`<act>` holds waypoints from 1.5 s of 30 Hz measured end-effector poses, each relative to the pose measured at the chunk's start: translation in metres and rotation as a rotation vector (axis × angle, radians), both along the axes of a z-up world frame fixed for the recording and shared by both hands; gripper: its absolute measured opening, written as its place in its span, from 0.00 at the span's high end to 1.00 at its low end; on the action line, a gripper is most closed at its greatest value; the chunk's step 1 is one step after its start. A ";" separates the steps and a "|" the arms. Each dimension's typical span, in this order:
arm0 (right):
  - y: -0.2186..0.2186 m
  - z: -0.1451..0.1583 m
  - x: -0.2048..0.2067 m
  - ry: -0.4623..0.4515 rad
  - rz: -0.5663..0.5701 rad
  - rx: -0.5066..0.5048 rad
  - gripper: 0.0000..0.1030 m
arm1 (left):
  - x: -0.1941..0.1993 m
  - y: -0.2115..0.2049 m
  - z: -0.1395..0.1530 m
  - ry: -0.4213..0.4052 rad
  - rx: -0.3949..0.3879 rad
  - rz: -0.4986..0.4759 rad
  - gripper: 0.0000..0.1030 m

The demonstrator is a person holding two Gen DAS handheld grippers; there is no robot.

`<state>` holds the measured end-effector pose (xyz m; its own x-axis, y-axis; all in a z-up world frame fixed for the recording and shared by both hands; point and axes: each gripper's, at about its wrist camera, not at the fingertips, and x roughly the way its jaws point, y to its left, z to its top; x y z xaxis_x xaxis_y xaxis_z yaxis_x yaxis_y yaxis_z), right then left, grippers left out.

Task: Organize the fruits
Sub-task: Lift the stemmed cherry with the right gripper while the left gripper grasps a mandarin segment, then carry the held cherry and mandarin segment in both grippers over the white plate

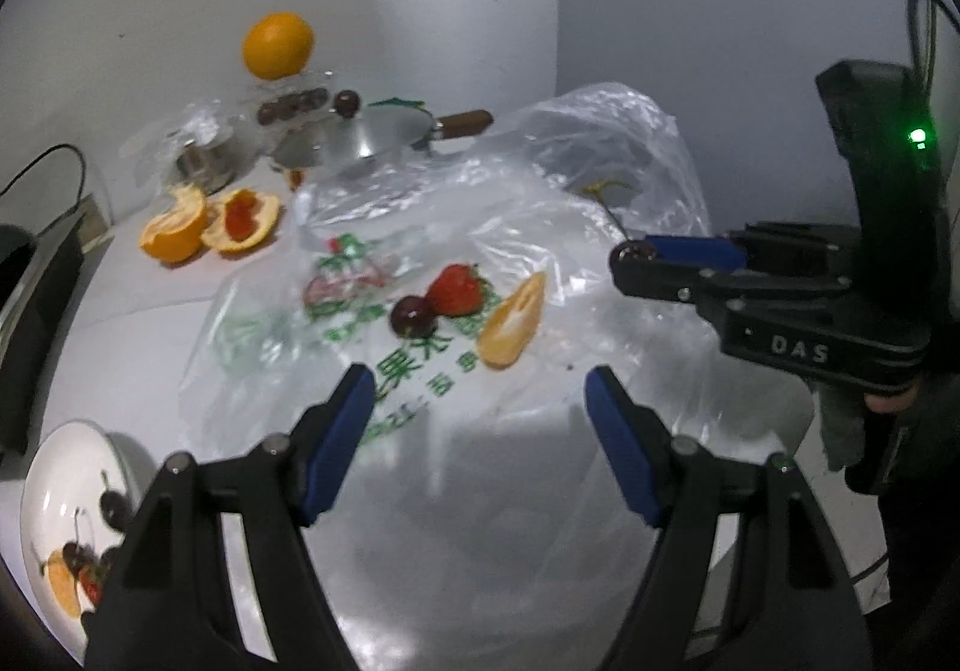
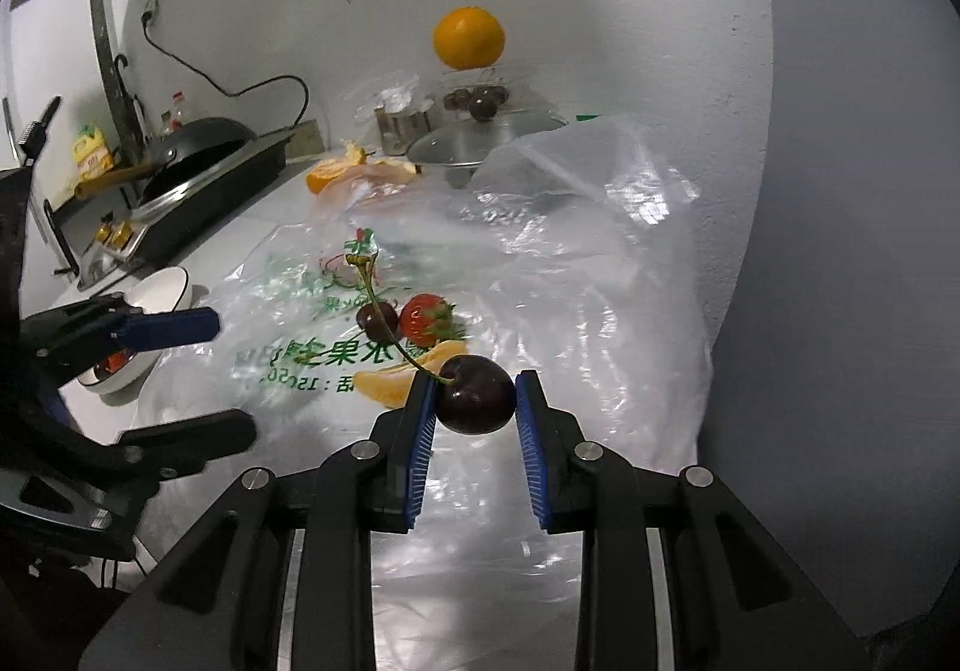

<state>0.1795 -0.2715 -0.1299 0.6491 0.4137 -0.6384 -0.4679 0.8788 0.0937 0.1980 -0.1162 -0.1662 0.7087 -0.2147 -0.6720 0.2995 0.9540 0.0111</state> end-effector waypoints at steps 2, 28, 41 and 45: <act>-0.004 0.000 0.002 -0.005 0.009 0.012 0.72 | 0.010 -0.007 -0.003 0.010 0.008 -0.009 0.29; -0.019 -0.017 0.029 0.016 0.024 0.050 0.72 | 0.081 -0.038 -0.053 0.158 0.046 -0.042 0.67; -0.009 -0.007 0.019 -0.004 0.034 0.030 0.72 | 0.062 -0.036 -0.038 0.123 0.026 -0.067 0.73; -0.003 -0.001 0.011 -0.017 0.042 0.024 0.72 | 0.050 -0.033 -0.028 0.102 0.019 -0.069 0.73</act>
<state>0.1907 -0.2749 -0.1310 0.6413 0.4559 -0.6172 -0.5059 0.8560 0.1066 0.2475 -0.1489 -0.1941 0.6203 -0.2472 -0.7444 0.3648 0.9311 -0.0052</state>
